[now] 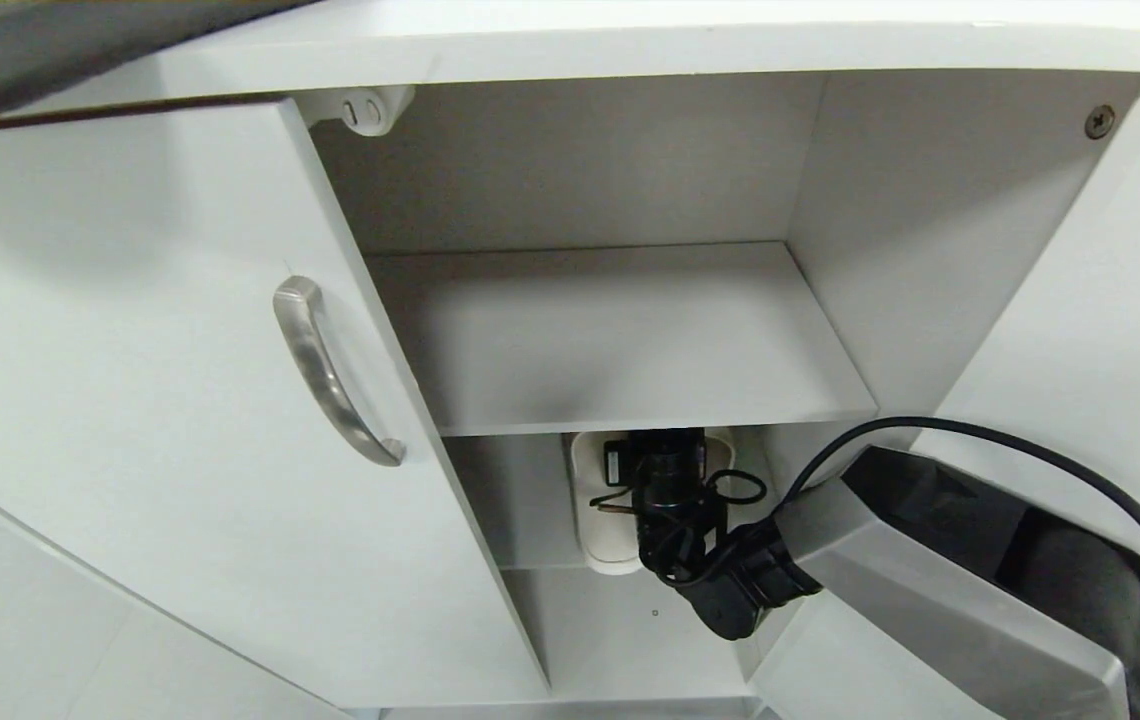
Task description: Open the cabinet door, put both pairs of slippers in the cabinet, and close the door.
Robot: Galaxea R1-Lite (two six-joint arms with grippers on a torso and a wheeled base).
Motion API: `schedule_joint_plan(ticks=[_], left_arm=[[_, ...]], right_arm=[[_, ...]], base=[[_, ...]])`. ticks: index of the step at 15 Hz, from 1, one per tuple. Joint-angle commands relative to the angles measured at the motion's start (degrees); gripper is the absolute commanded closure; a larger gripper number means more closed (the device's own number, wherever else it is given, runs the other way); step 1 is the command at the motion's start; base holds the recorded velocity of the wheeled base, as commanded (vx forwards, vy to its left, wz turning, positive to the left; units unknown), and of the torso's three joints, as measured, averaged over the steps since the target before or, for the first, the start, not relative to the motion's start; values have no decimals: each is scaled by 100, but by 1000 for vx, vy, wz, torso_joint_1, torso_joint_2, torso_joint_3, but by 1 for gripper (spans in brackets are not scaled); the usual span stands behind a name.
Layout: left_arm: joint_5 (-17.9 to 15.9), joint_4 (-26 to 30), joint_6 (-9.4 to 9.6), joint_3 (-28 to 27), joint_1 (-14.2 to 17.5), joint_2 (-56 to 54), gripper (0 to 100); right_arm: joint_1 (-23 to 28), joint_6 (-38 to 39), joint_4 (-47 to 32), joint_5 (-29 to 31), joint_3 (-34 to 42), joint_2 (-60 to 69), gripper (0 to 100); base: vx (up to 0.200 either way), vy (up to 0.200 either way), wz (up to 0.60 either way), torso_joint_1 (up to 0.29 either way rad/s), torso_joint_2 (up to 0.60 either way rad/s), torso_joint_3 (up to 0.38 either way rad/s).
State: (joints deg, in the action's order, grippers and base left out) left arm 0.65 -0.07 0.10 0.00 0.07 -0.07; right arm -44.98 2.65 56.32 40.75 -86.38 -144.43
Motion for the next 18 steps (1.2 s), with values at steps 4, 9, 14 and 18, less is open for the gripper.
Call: schedule_joint_plan(ticks=[4,9,14,18], left_arm=[[-3,-1,-19,0,1,7,100],[6,-1,-124,0,1,7,100],[6,-1,-124,0,1,7,100],[-3,-1,-124,0,1,7,100]], right_arm=[[113,-1,-7,-15,-107,-208,0],[-2,8,81,-6,675,223,0],[-573,78,819,-358,3075,1998,0],[-511,280,1865,-2080,4551,2315,0]], base=[[0,0,0,0,0,0],[0,0,0,0,0,0],[-40,0,0,0,0,0],[-200,0,0,-2,2,1]])
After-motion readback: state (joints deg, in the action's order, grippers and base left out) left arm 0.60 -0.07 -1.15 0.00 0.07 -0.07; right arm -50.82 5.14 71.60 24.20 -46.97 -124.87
